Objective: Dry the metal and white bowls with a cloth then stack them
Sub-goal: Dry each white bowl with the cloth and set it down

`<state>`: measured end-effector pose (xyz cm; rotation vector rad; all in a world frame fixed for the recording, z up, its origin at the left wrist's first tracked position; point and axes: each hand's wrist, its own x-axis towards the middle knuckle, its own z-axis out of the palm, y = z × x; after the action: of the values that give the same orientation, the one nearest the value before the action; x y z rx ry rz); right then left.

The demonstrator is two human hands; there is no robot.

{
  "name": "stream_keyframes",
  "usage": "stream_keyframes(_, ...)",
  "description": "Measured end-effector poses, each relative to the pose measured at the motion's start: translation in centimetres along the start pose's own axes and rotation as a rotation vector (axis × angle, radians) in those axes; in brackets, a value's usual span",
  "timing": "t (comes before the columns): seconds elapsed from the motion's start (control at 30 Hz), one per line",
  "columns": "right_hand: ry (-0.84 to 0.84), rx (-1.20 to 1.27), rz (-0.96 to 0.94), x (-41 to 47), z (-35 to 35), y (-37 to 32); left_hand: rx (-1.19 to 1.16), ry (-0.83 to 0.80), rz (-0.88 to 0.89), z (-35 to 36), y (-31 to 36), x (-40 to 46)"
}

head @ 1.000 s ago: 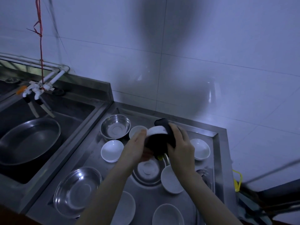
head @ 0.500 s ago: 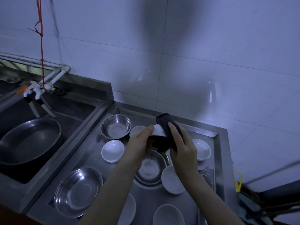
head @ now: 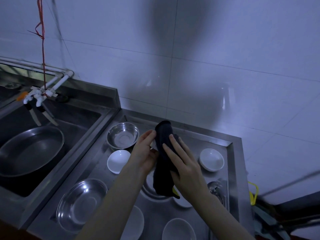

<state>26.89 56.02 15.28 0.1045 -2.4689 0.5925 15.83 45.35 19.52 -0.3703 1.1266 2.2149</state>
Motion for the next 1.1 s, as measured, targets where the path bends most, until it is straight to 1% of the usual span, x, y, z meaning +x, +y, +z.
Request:
stream_keyframes(0.17, 0.005, 0.036, 0.040, 0.2, -0.4, -0.9, -0.029, 0.012, 0.023, -0.3, 0.0, 0.6)
stream_keyframes(0.23, 0.037, 0.095, 0.159, 0.2, -0.5, -0.8, -0.061, 0.000, 0.026, -0.8, -0.1, 0.8)
stream_keyframes(0.3, 0.080, 0.204, 0.358, 0.5, -0.7, -0.6, -0.066, 0.000, 0.044, -1.0, 0.0, 0.7)
stream_keyframes(0.33, 0.088, 0.238, 0.425, 0.6, -0.7, -0.4, -0.088, -0.024, 0.061, -1.1, 0.0, 0.8)
stream_keyframes(0.37, 0.089, 0.255, 0.443, 0.7, -0.7, -0.5, -0.103, -0.050, 0.062, -1.3, -0.1, 1.1)
stream_keyframes(0.43, 0.081, 0.213, 0.361, 0.7, -0.5, -1.0, -0.100, -0.091, 0.052, -1.3, -0.4, 1.0)
stream_keyframes(0.53, 0.058, 0.068, 0.198, 0.8, 0.3, -2.3, -0.033, -0.071, 0.032, -1.1, -1.5, 0.6)
stream_keyframes(0.6, 0.030, -0.021, 0.148, 1.0, 0.3, -2.9, -0.007, -0.102, 0.014, -1.1, -2.0, 0.2)
stream_keyframes(0.7, 0.026, -0.119, 0.132, 1.0, 0.2, -2.6, -0.009, -0.124, 0.098, -1.3, -1.9, 0.3)
stream_keyframes(0.77, 0.057, -0.065, 0.194, 0.8, 0.0, -2.1, -0.028, -0.140, 0.132, -1.3, -1.3, 0.4)
stream_keyframes(0.87, 0.110, 0.245, 0.419, 1.1, -0.5, -1.6, -0.030, -0.158, 0.136, -1.5, -0.6, 0.2)
stream_keyframes(0.9, 0.122, 0.307, 0.455, 1.2, -0.7, -1.5, -0.040, -0.160, 0.136, -1.5, -0.4, 0.1)
stream_keyframes(0.93, 0.131, 0.316, 0.442, 1.4, -0.8, -1.7, -0.060, -0.164, 0.138, -1.4, -0.2, 0.1)
stream_keyframes(1.03, 0.122, 0.201, 0.227, 0.9, -0.5, -2.6, -0.139, -0.176, 0.117, -0.8, 0.1, 0.0)
stream_keyframes(1.1, 0.089, 0.162, 0.148, 0.3, 0.1, -3.0, -0.148, -0.179, 0.089, -0.7, 0.0, 0.0)
